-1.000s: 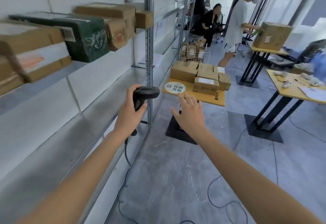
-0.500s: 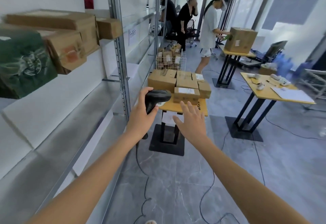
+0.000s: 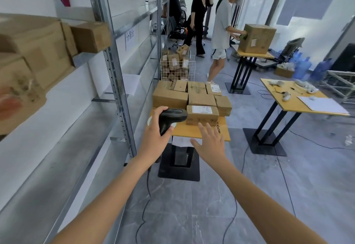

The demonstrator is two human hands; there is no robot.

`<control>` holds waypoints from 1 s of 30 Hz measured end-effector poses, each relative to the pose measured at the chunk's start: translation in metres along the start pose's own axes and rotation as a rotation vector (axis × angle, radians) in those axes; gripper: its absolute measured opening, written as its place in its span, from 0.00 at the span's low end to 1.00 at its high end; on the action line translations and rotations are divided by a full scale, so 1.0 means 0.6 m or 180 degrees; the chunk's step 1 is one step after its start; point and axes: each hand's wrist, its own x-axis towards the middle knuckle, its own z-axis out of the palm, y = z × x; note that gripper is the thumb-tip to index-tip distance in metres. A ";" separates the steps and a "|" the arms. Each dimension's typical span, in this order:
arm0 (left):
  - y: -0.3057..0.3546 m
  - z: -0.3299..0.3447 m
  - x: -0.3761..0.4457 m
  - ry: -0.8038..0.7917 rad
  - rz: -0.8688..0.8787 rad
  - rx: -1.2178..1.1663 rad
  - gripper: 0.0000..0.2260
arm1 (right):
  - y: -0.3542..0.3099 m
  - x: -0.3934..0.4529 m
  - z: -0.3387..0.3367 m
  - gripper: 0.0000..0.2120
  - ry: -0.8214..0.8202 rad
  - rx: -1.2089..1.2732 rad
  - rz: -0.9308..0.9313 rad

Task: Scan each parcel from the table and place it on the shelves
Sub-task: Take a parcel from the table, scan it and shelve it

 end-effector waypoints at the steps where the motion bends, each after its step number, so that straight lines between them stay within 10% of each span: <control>1: -0.006 0.007 0.014 -0.0002 0.0018 -0.0026 0.27 | 0.005 0.014 0.001 0.33 -0.0019 0.0027 0.0038; 30: -0.179 0.301 0.397 -0.0147 -0.0713 0.0072 0.29 | 0.194 0.497 0.108 0.35 -0.0866 0.0040 0.0037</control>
